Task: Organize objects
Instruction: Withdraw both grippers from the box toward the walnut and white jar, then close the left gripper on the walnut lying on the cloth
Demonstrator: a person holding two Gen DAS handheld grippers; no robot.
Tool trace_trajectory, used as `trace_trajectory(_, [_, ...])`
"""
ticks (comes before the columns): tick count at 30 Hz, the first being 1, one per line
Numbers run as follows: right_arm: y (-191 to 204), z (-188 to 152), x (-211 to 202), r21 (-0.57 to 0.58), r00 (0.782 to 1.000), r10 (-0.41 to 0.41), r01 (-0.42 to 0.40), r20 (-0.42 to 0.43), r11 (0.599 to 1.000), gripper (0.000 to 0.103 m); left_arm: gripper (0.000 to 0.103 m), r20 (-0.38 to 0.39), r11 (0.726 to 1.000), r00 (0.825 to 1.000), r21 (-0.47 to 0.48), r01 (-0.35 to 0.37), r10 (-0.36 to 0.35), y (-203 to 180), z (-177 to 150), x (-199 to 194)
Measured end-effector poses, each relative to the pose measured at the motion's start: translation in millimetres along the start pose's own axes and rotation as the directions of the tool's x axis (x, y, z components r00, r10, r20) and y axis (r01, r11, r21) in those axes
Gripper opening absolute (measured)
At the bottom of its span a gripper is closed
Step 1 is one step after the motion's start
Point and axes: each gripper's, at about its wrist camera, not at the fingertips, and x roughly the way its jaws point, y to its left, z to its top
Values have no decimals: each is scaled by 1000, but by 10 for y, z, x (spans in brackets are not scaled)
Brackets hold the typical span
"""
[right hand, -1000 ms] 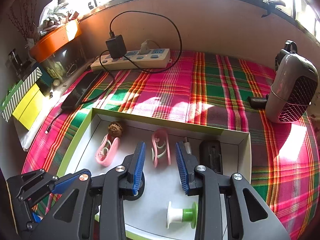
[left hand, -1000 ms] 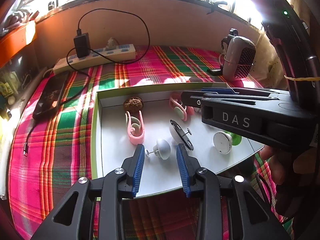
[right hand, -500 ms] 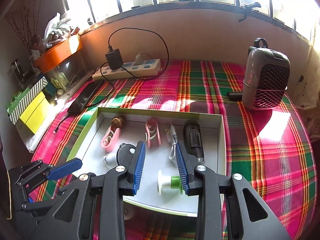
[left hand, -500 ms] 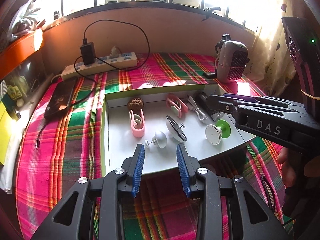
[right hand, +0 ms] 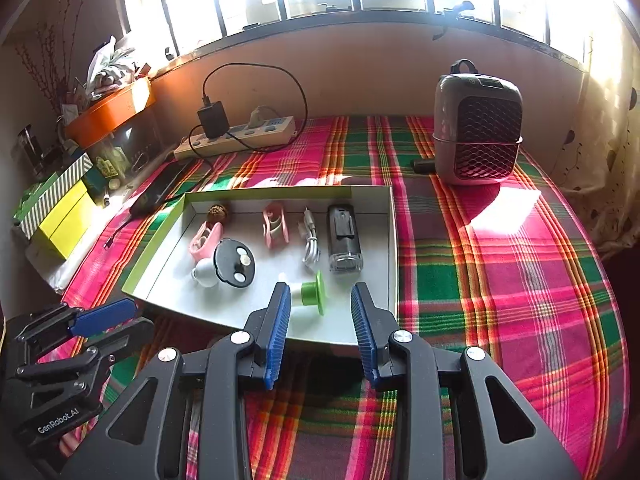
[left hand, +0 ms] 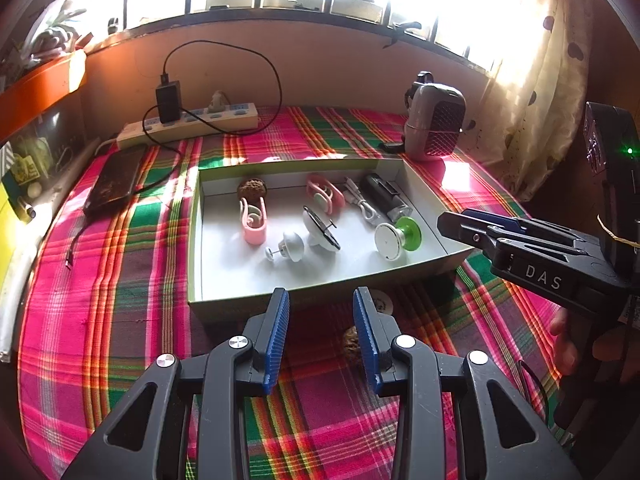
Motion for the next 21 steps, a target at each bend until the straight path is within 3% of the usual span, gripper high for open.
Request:
trace_trajectory(9, [-88,-153,-115,18,1000,-4,4,8,1000,33,37,-55,997,997,47,65,-62,-234,-154,93])
trace_trajectory(21, [-97,-286,-130,16,1000,-2,2,-10,1000,33,37,-104,998,994,64,22,-15,-323,-162,312])
